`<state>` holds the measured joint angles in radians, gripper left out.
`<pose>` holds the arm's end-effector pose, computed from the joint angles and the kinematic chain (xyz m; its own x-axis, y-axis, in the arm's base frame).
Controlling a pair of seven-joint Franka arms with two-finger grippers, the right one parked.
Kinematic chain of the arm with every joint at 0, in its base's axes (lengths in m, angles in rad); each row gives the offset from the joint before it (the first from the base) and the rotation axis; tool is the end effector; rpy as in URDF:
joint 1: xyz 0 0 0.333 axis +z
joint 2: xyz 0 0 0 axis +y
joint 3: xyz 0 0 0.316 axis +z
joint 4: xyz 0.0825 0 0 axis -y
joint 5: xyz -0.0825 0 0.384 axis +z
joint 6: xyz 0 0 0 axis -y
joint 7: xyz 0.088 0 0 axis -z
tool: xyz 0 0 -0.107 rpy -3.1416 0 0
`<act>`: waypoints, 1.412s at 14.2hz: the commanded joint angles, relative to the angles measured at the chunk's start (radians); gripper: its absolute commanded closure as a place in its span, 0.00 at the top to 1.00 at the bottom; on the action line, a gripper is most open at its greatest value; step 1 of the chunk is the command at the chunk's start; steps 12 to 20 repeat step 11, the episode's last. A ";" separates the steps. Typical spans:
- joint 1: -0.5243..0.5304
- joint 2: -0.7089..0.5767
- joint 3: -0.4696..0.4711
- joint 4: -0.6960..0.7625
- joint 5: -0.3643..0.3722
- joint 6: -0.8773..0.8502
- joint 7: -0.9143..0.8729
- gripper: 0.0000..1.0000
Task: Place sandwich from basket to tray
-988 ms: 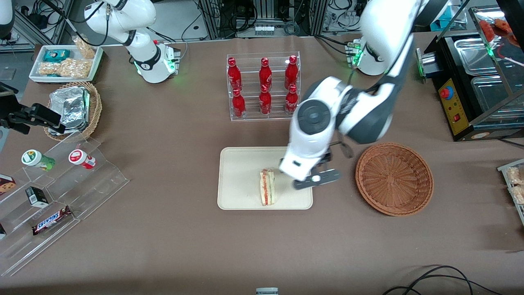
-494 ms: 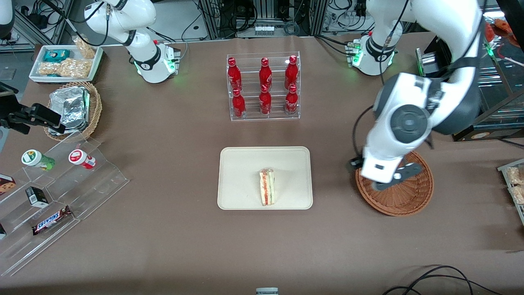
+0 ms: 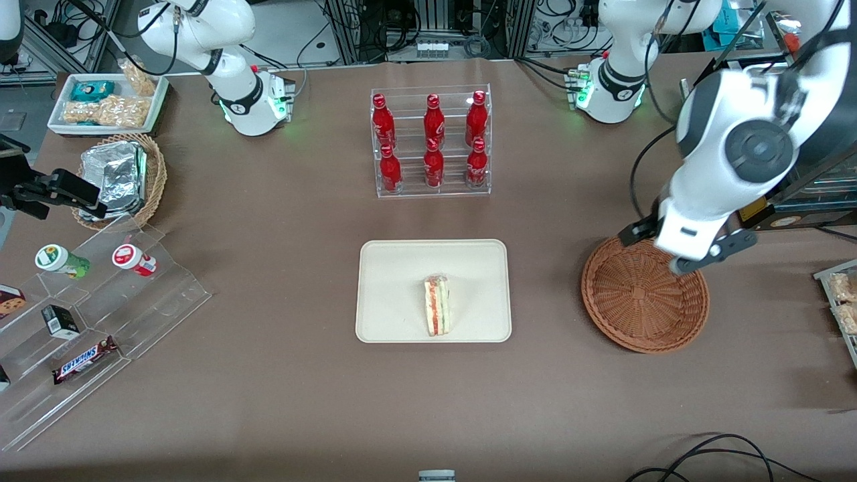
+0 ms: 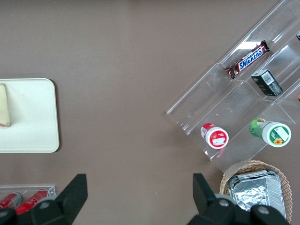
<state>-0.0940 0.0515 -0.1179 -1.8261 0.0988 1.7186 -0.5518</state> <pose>0.5493 -0.1078 0.4880 0.9441 0.3174 -0.0889 0.3013 -0.9403 -0.1581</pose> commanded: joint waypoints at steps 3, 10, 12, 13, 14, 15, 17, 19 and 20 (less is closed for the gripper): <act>0.123 -0.105 -0.045 -0.030 -0.031 -0.042 0.350 1.00; 0.128 -0.116 0.014 0.077 -0.033 -0.051 0.454 1.00; 0.128 -0.113 0.015 0.087 -0.048 -0.051 0.452 1.00; 0.128 -0.113 0.015 0.087 -0.048 -0.051 0.452 1.00; 0.128 -0.113 0.015 0.087 -0.048 -0.051 0.452 1.00; 0.128 -0.113 0.015 0.087 -0.048 -0.051 0.452 1.00; 0.128 -0.113 0.015 0.087 -0.048 -0.051 0.452 1.00; 0.128 -0.113 0.015 0.087 -0.048 -0.051 0.452 1.00; 0.128 -0.113 0.015 0.087 -0.048 -0.051 0.452 1.00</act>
